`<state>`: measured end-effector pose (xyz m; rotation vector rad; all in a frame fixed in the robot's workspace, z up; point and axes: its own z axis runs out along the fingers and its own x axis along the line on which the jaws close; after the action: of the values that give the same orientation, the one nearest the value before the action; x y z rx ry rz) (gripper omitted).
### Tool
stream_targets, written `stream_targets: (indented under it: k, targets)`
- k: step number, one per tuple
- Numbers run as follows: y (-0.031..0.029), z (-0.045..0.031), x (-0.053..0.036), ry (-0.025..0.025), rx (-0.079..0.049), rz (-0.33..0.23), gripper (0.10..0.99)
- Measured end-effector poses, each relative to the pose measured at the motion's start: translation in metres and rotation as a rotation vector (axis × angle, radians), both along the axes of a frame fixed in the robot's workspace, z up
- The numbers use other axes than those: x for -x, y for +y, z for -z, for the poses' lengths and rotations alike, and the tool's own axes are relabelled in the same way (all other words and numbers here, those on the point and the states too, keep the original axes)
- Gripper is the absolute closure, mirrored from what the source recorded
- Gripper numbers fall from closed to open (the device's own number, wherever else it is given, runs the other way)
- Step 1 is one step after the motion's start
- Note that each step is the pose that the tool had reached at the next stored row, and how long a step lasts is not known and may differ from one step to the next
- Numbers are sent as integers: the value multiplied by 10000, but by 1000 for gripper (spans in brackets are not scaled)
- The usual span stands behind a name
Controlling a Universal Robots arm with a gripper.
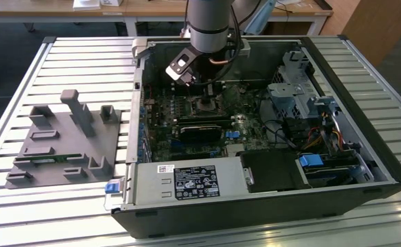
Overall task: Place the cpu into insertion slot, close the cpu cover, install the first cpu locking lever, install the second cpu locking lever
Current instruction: 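Place the cpu into insertion slot, then close the cpu cover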
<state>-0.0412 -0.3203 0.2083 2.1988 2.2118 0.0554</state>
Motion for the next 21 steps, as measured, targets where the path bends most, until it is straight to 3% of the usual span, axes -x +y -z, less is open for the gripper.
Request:
stream_targets:
  k: [9, 21]
  targets:
    - [0, -40, 0, 28, -2, 0, 980]
    - [0, -163, -1, 29, -13, -1, 980]
